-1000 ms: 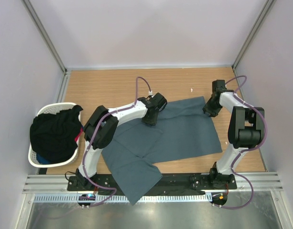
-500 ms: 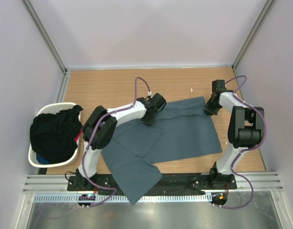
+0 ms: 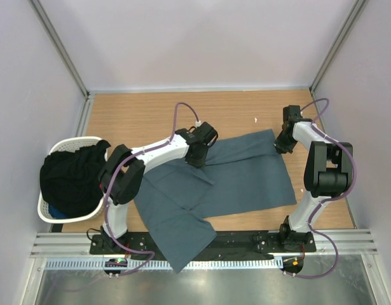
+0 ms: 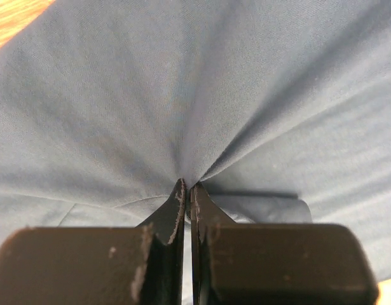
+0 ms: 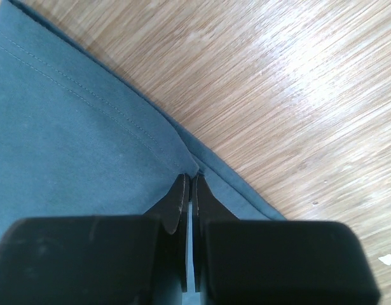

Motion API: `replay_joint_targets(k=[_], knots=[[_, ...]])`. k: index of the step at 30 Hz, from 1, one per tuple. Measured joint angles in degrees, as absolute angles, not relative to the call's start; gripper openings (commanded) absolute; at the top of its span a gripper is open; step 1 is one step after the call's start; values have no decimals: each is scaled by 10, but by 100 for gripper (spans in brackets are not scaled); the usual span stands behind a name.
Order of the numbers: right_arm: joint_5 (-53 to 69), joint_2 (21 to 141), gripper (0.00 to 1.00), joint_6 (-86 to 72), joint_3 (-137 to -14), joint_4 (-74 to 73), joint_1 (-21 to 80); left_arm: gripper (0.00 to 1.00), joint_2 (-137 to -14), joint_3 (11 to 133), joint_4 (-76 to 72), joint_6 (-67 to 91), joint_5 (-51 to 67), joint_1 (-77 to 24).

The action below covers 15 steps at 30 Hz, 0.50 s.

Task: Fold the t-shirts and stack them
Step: Fold the tshirt

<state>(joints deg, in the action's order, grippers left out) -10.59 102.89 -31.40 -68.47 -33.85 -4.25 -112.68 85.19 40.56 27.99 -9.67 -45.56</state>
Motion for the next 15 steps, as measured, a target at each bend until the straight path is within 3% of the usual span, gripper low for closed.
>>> replay_joint_targets(k=[15], knots=[[-124,1029,1,-301,-689,-355,-43,1,-1120,806,391,278,-29,-443]])
